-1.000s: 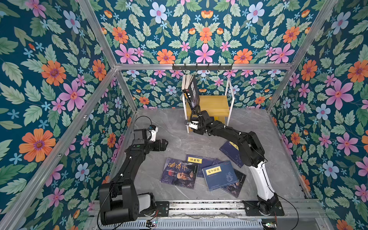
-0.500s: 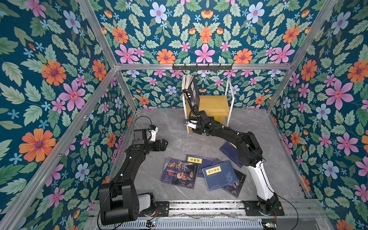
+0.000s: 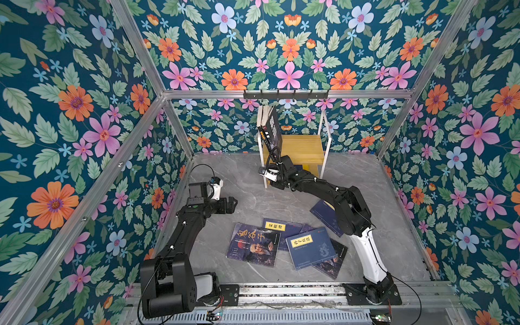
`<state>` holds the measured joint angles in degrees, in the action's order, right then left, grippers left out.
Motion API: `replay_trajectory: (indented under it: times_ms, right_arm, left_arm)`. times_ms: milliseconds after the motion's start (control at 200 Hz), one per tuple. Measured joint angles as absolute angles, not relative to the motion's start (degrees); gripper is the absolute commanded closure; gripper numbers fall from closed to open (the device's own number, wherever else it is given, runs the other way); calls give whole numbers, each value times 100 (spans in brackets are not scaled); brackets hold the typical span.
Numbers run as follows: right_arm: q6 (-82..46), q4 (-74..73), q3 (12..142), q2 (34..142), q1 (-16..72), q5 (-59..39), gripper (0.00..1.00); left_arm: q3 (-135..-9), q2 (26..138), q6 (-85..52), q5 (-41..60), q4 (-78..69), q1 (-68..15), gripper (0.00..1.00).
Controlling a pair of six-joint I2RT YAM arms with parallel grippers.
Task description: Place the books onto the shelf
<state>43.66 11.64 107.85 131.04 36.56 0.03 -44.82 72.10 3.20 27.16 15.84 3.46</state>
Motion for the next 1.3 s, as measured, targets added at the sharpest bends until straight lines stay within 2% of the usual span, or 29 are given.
replay_trajectory:
  times_ms: [155,355,535,585,685,915,1040,1170,1300]
  right_arm:
    - [4021,1205,10121,12383,3695,-172,48]
    - [2978,1142,8868,11096,3824,-460,45]
    - [1531,1354,7815,9933,4005,-755,42]
    - [1026,1374,7513,9596,4036,-836,36]
    - [3,1446,6941,8945,4060,-952,32]
    - [-1619,1815,6261,8527,4442,-1553,31]
    - [-2130,1822,6134,8705,4652,-1925,35]
    - [-2574,1752,6136,9174,4654,-2265,38]
    - [-2840,1586,6217,9692,4668,-2672,38]
  left_arm:
    - [-4480,7210,327,2810,1590,349,0]
    - [-4617,7290,517,3006,1831,314,2]
    - [-5085,7478,1223,3024,2547,69,5]
    - [-5183,7520,1422,2993,2801,19,5]
    - [-5310,7616,1828,2910,3260,-121,5]
    - [-5175,7782,2526,2650,4010,-471,9]
    - [-5048,7900,2783,2386,4215,-639,16]
    - [-4925,8027,2945,2086,4226,-727,34]
    - [-4812,8158,3015,1914,4193,-882,48]
